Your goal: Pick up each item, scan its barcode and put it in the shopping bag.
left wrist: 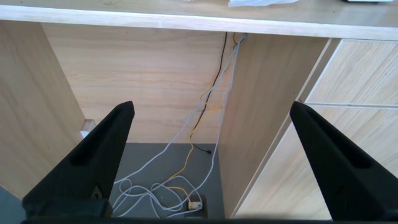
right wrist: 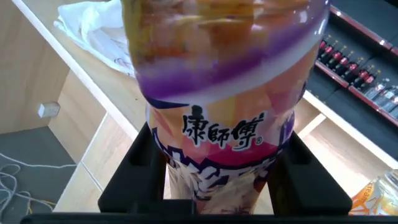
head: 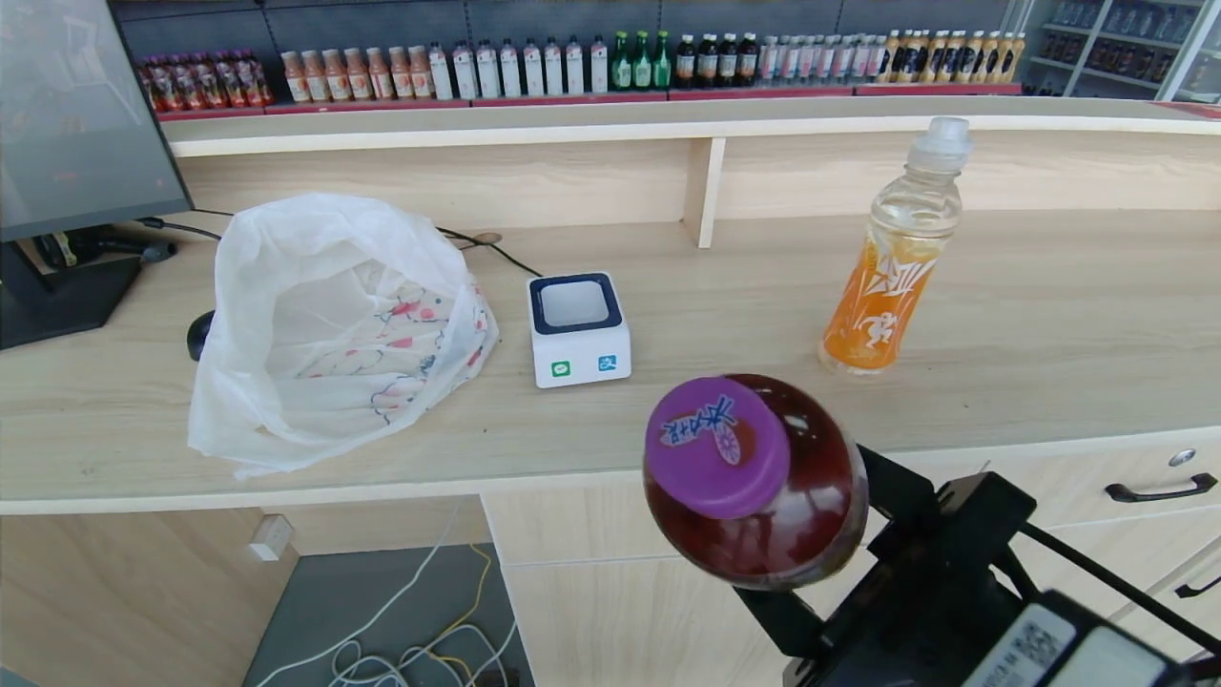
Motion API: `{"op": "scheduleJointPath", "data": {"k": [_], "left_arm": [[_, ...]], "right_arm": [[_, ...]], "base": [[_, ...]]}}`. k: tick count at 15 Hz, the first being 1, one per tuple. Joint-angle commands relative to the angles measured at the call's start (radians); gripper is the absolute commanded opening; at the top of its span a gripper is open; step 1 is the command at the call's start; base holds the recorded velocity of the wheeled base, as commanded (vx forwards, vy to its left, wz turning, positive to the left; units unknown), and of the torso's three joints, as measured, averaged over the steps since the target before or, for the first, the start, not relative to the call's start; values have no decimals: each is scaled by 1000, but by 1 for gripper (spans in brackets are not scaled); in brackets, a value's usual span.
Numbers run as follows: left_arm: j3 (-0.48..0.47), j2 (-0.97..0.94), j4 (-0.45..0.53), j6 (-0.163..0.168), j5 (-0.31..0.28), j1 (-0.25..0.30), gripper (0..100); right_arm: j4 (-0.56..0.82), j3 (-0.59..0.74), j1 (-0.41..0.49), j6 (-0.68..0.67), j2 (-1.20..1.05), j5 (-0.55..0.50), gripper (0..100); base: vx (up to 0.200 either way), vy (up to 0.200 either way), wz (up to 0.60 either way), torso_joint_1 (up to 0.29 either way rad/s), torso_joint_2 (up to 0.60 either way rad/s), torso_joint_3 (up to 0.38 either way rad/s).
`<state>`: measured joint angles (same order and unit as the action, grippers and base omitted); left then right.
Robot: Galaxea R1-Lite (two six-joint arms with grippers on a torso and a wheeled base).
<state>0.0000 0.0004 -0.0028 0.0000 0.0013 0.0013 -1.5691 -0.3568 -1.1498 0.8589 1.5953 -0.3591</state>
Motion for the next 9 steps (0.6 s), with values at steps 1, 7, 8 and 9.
{"op": "scheduleJointPath", "data": {"k": [1,7,8,9], "left_arm": [[0,0,0,0,0,0,100],[0,0,0,0,0,0,100],[0,0,0,0,0,0,100],[0,0,0,0,0,0,100]], "right_arm": [[-2,-21,-5,26,-2,31,0],[-2,41,19,226,8,275,0],[-2,18,22,288,25,315,0],[-2,-2,36,359,23,316,0]], "base": [[0,0,0,0,0,0],[0,0,0,0,0,0],[0,0,0,0,0,0],[0,0,0,0,0,0]]}}
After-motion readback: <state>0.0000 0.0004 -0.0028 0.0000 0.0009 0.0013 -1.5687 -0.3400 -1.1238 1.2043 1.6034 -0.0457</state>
